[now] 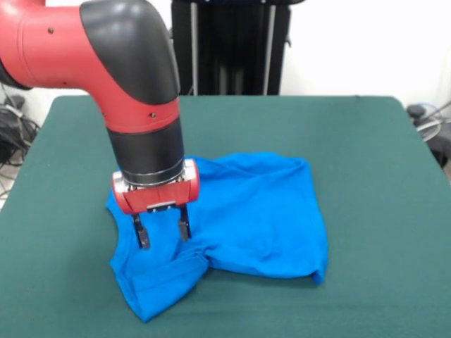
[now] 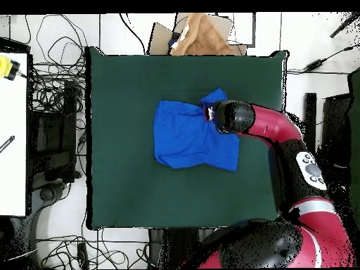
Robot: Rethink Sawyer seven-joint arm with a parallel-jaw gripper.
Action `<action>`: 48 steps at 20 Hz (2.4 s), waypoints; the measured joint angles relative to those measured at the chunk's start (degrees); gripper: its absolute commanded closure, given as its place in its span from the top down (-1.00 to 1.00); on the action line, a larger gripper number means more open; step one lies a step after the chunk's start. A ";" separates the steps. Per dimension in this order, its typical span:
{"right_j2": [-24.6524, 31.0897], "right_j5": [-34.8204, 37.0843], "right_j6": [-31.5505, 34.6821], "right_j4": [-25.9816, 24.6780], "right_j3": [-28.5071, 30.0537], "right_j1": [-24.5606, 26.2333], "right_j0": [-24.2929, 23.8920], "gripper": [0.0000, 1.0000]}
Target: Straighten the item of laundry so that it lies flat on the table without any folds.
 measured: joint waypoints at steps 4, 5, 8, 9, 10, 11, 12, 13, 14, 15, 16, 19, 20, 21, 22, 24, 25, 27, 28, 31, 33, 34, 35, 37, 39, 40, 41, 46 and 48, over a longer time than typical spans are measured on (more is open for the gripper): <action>-0.01 0.00 0.00 -0.01 0.00 -1.37 0.49 1.00; 0.00 0.00 0.00 0.00 -0.01 -1.83 0.61 1.00; -0.01 0.00 0.00 0.00 0.00 -2.32 0.76 1.00; -0.01 0.01 0.00 -0.01 0.01 -2.43 0.82 1.00; -0.01 0.00 0.00 -0.01 0.00 -2.59 0.90 1.00; -0.01 0.01 0.00 -0.01 0.01 -2.68 0.96 1.00; -0.01 -0.01 0.00 -0.01 0.01 -2.78 1.05 1.00; -0.02 -0.10 0.00 -0.01 0.01 -2.87 1.16 1.00; -0.02 -0.20 0.00 -0.01 0.01 -2.91 1.26 1.00; -0.02 -0.35 0.00 -0.01 0.02 -2.93 1.36 1.00; -0.03 -0.85 0.00 -0.04 0.05 -2.95 1.65 1.00; -0.06 -1.62 0.00 -0.06 0.17 -2.96 2.10 1.00; -0.07 -2.10 0.00 -0.06 0.24 -2.96 2.37 1.00; -0.06 -2.84 0.00 -0.07 0.34 -2.96 2.74 1.00; -0.05 -3.42 0.00 -0.09 0.41 -2.94 2.98 1.00; -0.04 -4.25 0.00 -0.13 0.50 -2.88 3.21 1.00; -0.05 -4.59 0.00 -0.16 0.53 -2.84 3.27 1.00; -0.06 -5.46 0.00 -0.20 0.56 -2.66 3.27 1.00; -0.06 -5.82 0.00 -0.20 0.56 -2.51 3.24 1.00; -0.06 -6.97 0.00 -0.22 0.56 -1.94 3.13 1.00; -0.06 -7.71 0.00 -0.22 0.56 -1.38 3.06 1.00; -0.07 -8.15 0.00 -0.25 0.56 -1.01 3.05 1.00; -0.06 -8.46 0.00 -0.24 0.56 -0.72 3.04 1.00; -0.06 -9.15 0.00 -0.26 0.57 0.04 3.04 1.00; -0.06 -9.56 0.00 -0.29 0.60 0.49 3.04 1.00; -0.06 -9.74 0.00 -0.31 0.59 0.72 3.04 1.00; -0.06 -9.85 0.00 -0.33 0.60 0.95 3.04 1.00; -0.06 -9.91 0.00 -0.41 0.74 1.82 3.05 1.00; -0.06 -9.91 0.00 -0.40 0.73 2.01 3.04 1.00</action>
